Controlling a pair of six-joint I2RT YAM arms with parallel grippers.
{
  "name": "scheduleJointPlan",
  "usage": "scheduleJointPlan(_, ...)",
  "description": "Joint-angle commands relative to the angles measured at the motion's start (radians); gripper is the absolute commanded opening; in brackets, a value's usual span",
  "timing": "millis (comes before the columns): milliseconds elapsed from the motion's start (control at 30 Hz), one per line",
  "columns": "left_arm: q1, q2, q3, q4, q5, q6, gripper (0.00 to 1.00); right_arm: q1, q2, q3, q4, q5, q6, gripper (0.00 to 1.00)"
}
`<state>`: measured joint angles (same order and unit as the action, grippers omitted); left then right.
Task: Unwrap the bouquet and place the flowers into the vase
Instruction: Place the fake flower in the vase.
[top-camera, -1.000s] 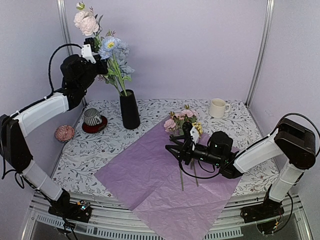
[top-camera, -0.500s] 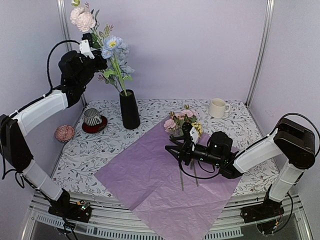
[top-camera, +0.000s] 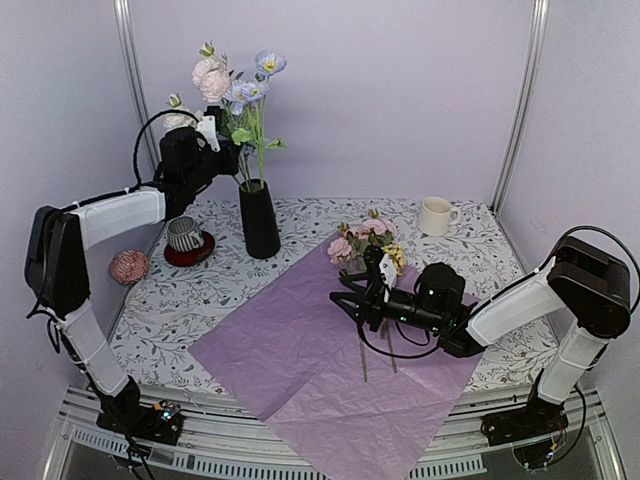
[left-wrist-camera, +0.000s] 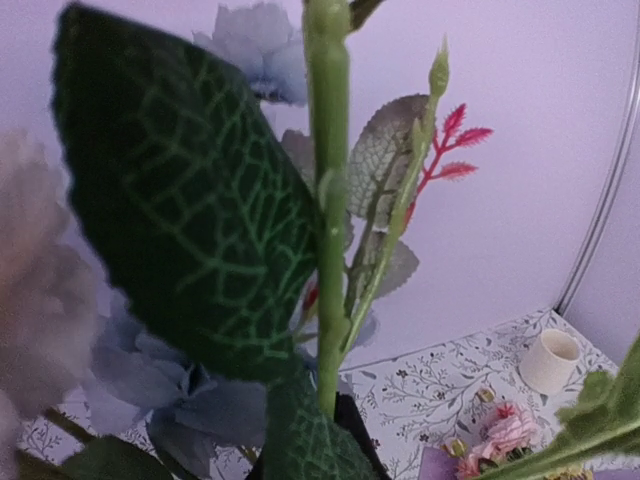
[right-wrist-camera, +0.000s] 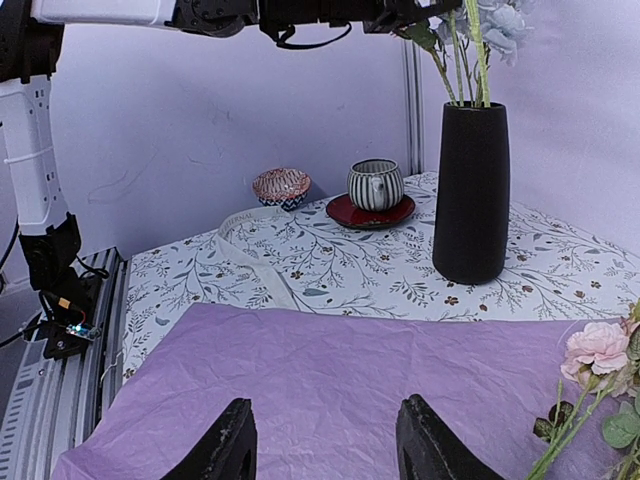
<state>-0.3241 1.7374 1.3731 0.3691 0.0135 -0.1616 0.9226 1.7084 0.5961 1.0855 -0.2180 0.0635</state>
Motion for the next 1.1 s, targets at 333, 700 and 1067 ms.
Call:
scheduleJointPlan(333, -0.010, 0.092, -0.060, -0.041, 0.062, 0.002, 0.06, -0.001, 0.016, 0.016, 0.011, -0.007, 0.009, 0.49)
scheduleJointPlan(700, -0.026, 0.017, -0.112, -0.073, 0.051, -0.006, 0.50, -0.002, 0.013, 0.016, 0.005, 0.002, 0.012, 0.49)
scheduleJointPlan(1067, -0.054, -0.189, -0.308, -0.115, 0.007, -0.031, 0.68, -0.002, 0.011, 0.016, 0.002, 0.017, 0.019, 0.49)
